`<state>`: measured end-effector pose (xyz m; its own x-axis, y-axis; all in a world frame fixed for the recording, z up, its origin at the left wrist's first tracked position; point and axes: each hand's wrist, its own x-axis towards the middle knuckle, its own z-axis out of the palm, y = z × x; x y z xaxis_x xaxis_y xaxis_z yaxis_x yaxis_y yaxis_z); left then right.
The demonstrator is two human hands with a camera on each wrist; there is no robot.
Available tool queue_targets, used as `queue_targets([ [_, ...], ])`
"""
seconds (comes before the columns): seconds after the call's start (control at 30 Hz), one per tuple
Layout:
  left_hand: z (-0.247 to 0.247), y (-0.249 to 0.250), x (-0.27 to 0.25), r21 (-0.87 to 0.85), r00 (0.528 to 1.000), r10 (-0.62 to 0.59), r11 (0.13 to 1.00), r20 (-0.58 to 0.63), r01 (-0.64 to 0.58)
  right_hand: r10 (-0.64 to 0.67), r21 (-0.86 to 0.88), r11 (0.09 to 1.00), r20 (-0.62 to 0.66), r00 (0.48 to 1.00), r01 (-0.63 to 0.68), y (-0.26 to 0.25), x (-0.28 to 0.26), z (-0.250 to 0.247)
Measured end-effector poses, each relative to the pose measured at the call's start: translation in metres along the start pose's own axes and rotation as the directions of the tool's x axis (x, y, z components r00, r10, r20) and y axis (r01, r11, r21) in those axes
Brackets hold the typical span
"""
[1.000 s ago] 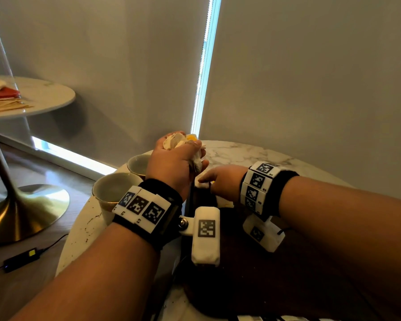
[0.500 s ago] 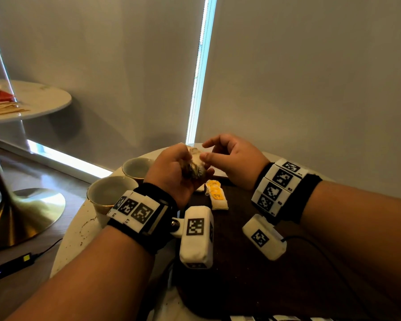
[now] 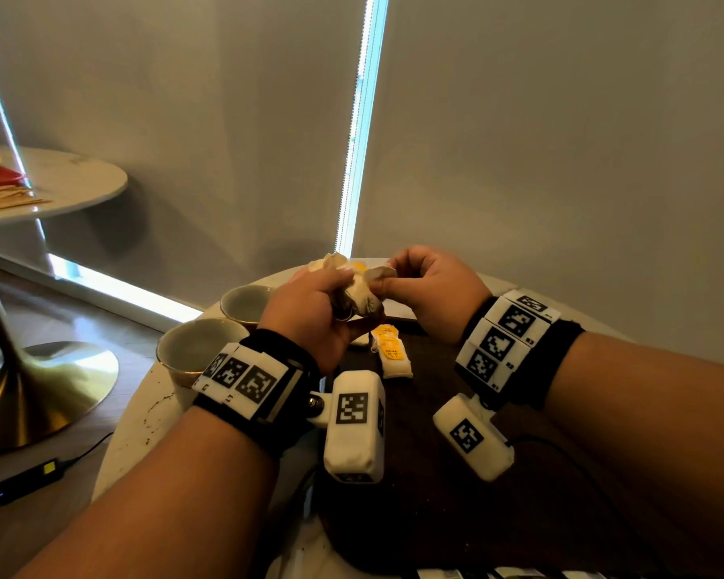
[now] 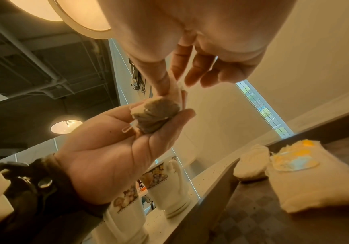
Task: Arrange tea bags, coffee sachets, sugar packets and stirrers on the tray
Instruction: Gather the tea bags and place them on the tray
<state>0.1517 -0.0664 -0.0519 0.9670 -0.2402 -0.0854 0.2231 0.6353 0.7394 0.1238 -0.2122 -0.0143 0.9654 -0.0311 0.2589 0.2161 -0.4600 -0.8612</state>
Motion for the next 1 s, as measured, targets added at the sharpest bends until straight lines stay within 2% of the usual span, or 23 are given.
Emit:
queue_targets([
  [0.17,-0.005,0.000,0.007,-0.031,0.998,0.029,0.999,-0.064,-0.031,0.007,-0.029,1.000,-0.053,0.999,-0.009,0.004,0.001,-0.006],
  [0.4,-0.005,0.005,0.003,-0.103,0.990,0.081,0.990,-0.114,-0.093,0.050,0.006,0.999,-0.063,0.997,-0.050,0.005,0.004,-0.017],
  [0.53,-0.003,0.009,-0.001,-0.150,0.981,0.122,0.978,-0.151,-0.145,0.059,0.022,0.998,-0.148,0.987,-0.057,0.010,0.010,-0.022],
  [0.63,-0.002,0.010,-0.002,-0.166,0.971,0.177,0.965,-0.161,-0.204,0.088,-0.036,0.995,-0.180,0.980,-0.096,0.017,0.015,-0.021],
  [0.7,-0.001,0.011,-0.003,-0.171,0.967,0.198,0.959,-0.160,-0.224,0.133,-0.086,0.985,-0.148,0.980,-0.147,0.018,0.018,-0.017],
  [0.8,-0.002,0.010,-0.003,-0.169,0.966,0.205,0.958,-0.156,-0.230,0.245,-0.193,0.950,-0.034,0.969,-0.247,0.017,0.020,-0.006],
  [0.87,-0.001,0.009,-0.004,-0.164,0.968,0.204,0.960,-0.145,-0.227,0.296,-0.298,0.916,0.047,0.954,-0.269,0.015,0.021,0.002],
  [1.0,0.000,0.008,-0.004,-0.150,0.968,0.206,0.962,-0.143,-0.227,0.415,-0.460,0.838,0.189,0.890,-0.293,0.012,0.022,0.014],
])
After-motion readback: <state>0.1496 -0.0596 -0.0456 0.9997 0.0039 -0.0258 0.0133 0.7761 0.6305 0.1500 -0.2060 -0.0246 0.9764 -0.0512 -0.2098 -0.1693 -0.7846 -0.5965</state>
